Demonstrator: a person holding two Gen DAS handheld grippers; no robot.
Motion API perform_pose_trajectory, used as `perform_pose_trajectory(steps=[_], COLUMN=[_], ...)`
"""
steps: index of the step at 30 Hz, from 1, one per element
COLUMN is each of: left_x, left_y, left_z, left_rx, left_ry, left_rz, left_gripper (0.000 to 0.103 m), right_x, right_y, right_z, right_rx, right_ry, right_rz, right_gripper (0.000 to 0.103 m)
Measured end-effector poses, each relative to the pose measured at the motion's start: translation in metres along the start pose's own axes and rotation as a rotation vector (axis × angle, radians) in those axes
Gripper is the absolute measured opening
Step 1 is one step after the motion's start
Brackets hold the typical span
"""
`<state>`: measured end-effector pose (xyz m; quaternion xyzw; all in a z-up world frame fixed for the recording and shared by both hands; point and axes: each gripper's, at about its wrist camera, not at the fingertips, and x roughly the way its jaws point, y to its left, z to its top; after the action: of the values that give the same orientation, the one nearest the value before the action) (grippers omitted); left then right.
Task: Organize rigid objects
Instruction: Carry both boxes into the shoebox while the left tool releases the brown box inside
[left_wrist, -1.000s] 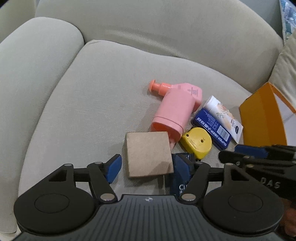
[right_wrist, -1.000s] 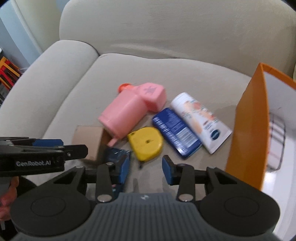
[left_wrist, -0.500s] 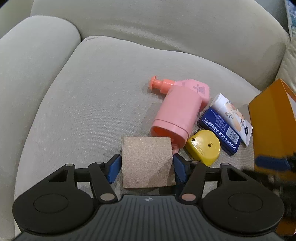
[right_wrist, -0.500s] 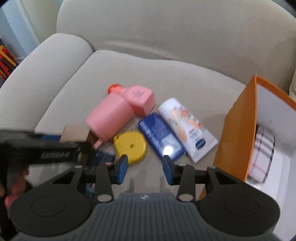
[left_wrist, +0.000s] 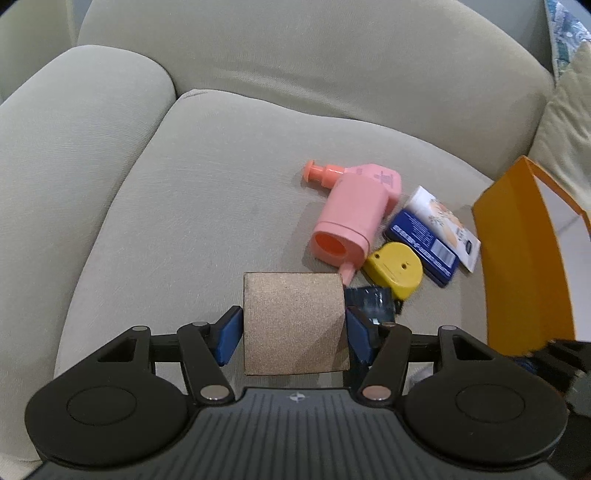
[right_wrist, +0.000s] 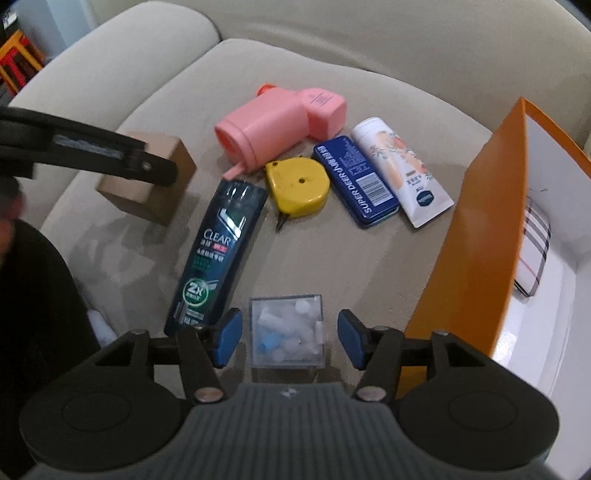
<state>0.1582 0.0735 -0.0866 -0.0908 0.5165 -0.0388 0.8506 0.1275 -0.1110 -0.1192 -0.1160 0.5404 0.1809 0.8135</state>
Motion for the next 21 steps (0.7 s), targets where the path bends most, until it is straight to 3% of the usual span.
perform_pose_trajectory(steps=[4, 6, 11, 17, 21], left_x=[-0.009, -0.015, -0.030, -0.056, -0.075], left_y=[-0.003, -0.006, -0.016, -0.050, -0.089], left_z=[-0.004, -0.006, -0.009, -0.002, 0.009], left_rx=[0.007, 0.022, 0.060, 0.184, 0.310], left_ry=[0.004, -0.002, -0.012, -0.037, -0.057], left_rz=[-0.028, -0.034, -0.068, -0.123, -0.188], left_gripper=[0.069, 0.069, 0.069, 0.069, 0.069], right_x=[0.008, 0.011, 0.004, -0.051, -0.101], right_y=[0.000, -0.001, -0.001, -0.014, -0.035], right_z=[0.002, 0.002, -0.001, 0.001, -0.002], right_rx=[0.000, -0.001, 0.007, -0.005, -0.061], right_ry=[0.020, 0.027, 0.008, -0.100, -0.185], right_rz=[-0.005, -0.002, 0.009, 0.115, 0.124], right_gripper=[0.057, 0.049, 0.049, 0.049, 0.049])
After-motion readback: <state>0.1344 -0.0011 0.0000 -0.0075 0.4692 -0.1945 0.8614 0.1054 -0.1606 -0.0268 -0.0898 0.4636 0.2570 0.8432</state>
